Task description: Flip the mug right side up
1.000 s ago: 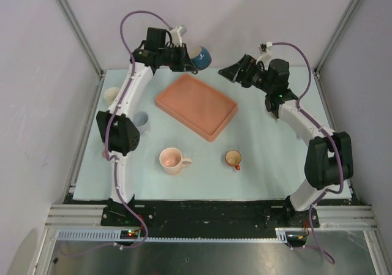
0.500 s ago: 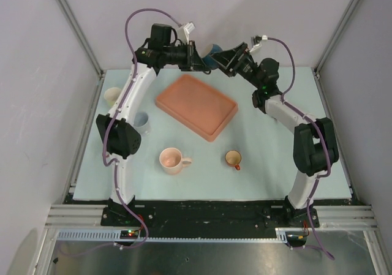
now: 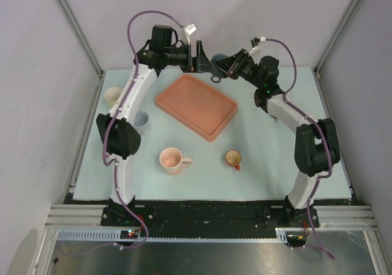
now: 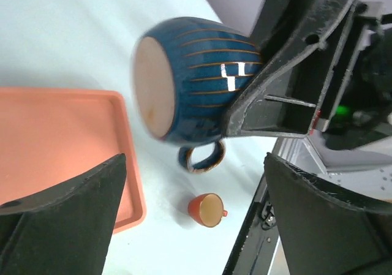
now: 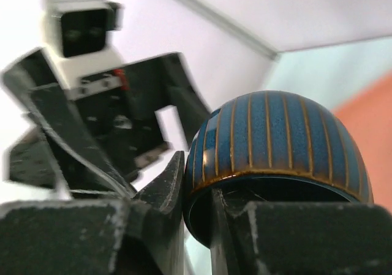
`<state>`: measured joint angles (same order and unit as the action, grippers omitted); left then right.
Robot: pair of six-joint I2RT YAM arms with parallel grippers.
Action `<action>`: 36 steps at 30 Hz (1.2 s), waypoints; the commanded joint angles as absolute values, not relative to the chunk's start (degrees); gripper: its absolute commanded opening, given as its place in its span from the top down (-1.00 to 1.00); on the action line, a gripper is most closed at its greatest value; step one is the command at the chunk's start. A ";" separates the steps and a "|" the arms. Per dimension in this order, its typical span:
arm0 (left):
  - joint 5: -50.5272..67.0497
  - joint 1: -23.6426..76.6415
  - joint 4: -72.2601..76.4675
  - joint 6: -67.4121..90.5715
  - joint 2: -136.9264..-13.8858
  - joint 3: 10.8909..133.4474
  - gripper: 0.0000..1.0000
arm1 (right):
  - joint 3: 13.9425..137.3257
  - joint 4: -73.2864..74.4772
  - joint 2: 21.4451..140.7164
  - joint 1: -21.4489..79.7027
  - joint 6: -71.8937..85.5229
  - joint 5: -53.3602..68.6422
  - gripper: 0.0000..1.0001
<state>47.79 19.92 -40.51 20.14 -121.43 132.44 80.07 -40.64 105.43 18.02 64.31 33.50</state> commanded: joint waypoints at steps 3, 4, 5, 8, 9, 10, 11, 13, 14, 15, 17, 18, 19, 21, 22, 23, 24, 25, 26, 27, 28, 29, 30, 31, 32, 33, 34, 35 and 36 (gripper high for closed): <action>33.46 16.36 -42.16 10.61 -116.14 128.54 -0.99 | 87.18 9.81 90.66 20.24 24.73 16.19 1.00; 30.18 16.18 -43.63 7.68 -115.55 127.99 -0.99 | 88.72 17.78 90.11 20.76 20.45 13.15 1.00; 26.56 16.04 -44.66 5.51 -115.12 127.36 -0.99 | 89.71 24.01 89.79 21.01 17.79 9.83 1.00; 19.33 15.50 -47.21 -0.18 -113.95 125.72 -0.99 | 90.23 40.39 89.22 21.24 12.76 2.22 1.00; 17.22 15.35 -47.69 -1.45 -113.44 125.17 -0.99 | 89.59 43.97 88.95 21.25 12.05 -0.12 1.00; 15.69 15.23 -48.06 -2.84 -113.06 124.46 -0.99 | 87.99 47.52 88.64 21.26 11.74 -2.04 1.00; 13.95 15.18 -48.42 -3.92 -112.60 123.97 -0.99 | 85.39 49.82 88.22 21.27 11.98 -3.13 1.00; 11.33 15.13 -48.91 -5.97 -111.89 123.28 -0.99 | 79.73 52.38 87.27 20.96 12.90 -3.48 1.00; 10.32 15.12 -49.06 -6.68 -111.54 123.07 -0.99 | 76.91 52.56 86.92 20.32 13.40 -2.09 1.00; 9.38 15.12 -49.23 -7.16 -111.23 122.93 -0.99 | 73.26 52.21 86.57 19.57 14.04 -0.56 1.00; 8.50 15.12 -49.38 -7.72 -110.69 122.53 -0.99 | 67.82 49.88 86.07 17.79 15.00 1.75 1.00; 8.42 15.12 -49.47 -7.82 -110.45 122.26 -0.99 | 65.90 48.76 85.92 17.24 15.28 2.15 1.00; 8.43 15.12 -49.52 -7.95 -110.20 122.08 -0.99 | 64.06 47.45 85.81 16.93 15.64 2.26 1.00; 8.50 15.18 -49.60 -8.10 -109.90 121.77 -0.99 | 61.35 44.84 86.10 16.45 16.15 2.54 1.00; 8.51 15.24 -49.59 -8.14 -109.71 121.66 -0.99 | 60.29 43.74 86.60 16.22 16.34 2.99 1.00; 8.52 15.22 -49.62 -8.29 -109.57 121.61 -0.99 | 58.84 42.17 87.02 15.89 16.61 3.43 1.00; 8.39 15.21 -49.60 -8.36 -109.41 121.54 -0.99 | 57.68 41.08 87.55 15.55 16.74 3.91 1.00; 8.33 15.21 -49.67 -8.53 -109.15 121.54 -0.99 | 56.61 39.88 87.94 15.02 17.03 4.64 1.00; 8.21 15.25 -49.71 -8.70 -108.94 121.50 -0.99 | 55.82 39.01 88.27 14.68 17.30 4.91 1.00; 8.15 15.27 -49.77 -8.83 -108.70 121.48 -0.99 | 54.89 37.96 88.39 14.54 17.57 4.56 0.99; 8.20 15.24 -49.80 -8.99 -108.40 121.43 -0.99 | 54.16 37.13 88.36 14.44 17.75 4.26 0.92; 8.23 15.22 -49.86 -9.06 -108.21 121.36 -0.99 | 53.67 36.36 88.30 14.42 17.93 3.98 0.83; 8.25 15.21 -49.89 -9.10 -108.03 121.28 -0.99 | 53.16 35.85 88.27 14.33 18.02 3.79 0.69; 8.17 15.21 -49.86 -9.17 -107.93 121.20 -0.99 | 52.77 35.41 88.26 14.11 18.11 3.78 0.58; 7.99 15.21 -49.85 -9.20 -107.80 121.16 -0.99 | 52.44 35.20 88.21 14.00 18.19 3.83 0.47; 7.86 15.21 -49.89 -9.26 -107.60 121.09 -0.99 | 52.28 35.22 88.00 13.90 18.24 3.71 0.38; 7.58 15.21 -49.95 -9.33 -107.33 121.10 -0.99 | 52.20 35.45 87.73 13.89 18.26 3.48 0.25; 7.31 15.21 -49.93 -9.37 -107.14 121.11 -0.99 | 52.16 35.70 86.89 13.89 18.27 2.97 0.09; 7.08 15.25 -49.88 -9.43 -106.88 121.11 -0.99 | 52.18 36.22 86.11 13.89 18.23 2.41 -0.04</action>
<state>8.64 14.94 -50.50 -7.75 -111.94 121.21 52.27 38.24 88.55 14.13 18.00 3.90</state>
